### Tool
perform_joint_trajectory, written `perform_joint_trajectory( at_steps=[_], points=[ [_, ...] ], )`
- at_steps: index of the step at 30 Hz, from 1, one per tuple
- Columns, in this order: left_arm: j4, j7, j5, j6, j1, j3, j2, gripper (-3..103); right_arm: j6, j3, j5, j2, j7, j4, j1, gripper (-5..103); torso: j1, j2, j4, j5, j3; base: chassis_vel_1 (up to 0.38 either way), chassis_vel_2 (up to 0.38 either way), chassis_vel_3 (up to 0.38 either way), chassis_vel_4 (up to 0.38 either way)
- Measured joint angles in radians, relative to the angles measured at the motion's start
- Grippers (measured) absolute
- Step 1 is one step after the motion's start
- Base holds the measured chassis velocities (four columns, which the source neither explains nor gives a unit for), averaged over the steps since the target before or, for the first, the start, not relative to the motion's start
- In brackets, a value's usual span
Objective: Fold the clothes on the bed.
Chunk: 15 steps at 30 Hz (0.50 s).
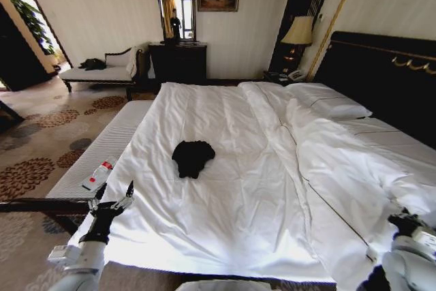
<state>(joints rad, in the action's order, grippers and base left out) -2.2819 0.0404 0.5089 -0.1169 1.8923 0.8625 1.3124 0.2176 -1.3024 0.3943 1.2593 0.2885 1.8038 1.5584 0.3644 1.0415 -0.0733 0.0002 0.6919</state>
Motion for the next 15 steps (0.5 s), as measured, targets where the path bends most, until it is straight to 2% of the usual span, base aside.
perform_joint_trajectory(
  at_steps=[11,15],
  points=[
    [-0.004,-0.004,-0.030,0.002,-0.001,-0.021,0.014,98,-0.048,-0.072,0.004,-0.018,0.002,-0.116,0.016,3,0.000,0.000,0.0002,0.0001,0.000,0.000,0.000,0.000,0.000],
    [0.002,-0.007,-0.024,0.003,-0.004,-0.013,0.004,98,-0.066,-0.091,0.016,-0.003,0.041,-0.142,0.039,3,0.000,0.000,0.0003,0.0000,0.000,0.000,0.000,0.000,0.000]
  ],
)
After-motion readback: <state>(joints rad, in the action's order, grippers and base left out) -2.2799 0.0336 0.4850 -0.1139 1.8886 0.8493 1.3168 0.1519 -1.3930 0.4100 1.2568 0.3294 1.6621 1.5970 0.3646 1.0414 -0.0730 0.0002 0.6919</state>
